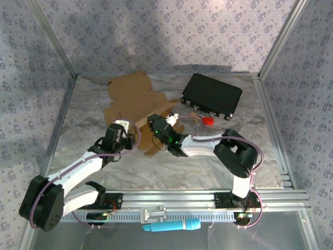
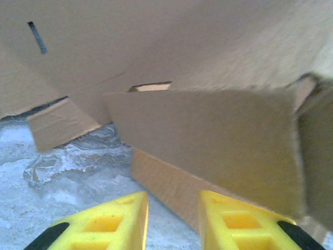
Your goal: Fold the paper box
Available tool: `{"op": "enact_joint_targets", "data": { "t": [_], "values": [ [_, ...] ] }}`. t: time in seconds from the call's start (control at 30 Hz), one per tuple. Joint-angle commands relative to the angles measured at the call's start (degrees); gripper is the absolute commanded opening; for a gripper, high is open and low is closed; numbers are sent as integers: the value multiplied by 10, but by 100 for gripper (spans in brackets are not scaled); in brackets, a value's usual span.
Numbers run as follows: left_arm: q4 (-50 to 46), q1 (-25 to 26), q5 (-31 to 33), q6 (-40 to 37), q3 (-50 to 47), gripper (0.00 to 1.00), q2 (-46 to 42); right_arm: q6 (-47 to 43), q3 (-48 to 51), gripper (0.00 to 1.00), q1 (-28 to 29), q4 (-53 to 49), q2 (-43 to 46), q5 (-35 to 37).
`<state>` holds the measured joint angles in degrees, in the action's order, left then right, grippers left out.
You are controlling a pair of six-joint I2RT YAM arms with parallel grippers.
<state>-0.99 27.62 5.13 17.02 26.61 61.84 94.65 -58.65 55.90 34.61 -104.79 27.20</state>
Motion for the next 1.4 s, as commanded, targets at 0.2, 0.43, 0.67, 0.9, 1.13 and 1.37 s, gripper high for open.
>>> {"op": "enact_joint_targets", "data": {
  "t": [0.2,0.43,0.67,0.9,1.13,1.37],
  "values": [
    [-29,-6,-75,13,56,43,-16,-12,-80,0,-36,-184,28,22],
    [-105,-7,-89,97,68,52,-141,70,-91,0,-3,-422,135,79],
    [-139,-10,-48,133,76,54,-158,141,-152,0,42,-601,187,133],
    [-132,-16,-67,125,59,47,-134,125,-80,0,20,-445,156,126],
    [-79,-19,-82,115,26,39,-90,83,-74,0,1,-319,110,91],
    [-9,-19,-73,82,-10,39,-62,100,-57,0,-7,-311,95,62]
  ]
}}
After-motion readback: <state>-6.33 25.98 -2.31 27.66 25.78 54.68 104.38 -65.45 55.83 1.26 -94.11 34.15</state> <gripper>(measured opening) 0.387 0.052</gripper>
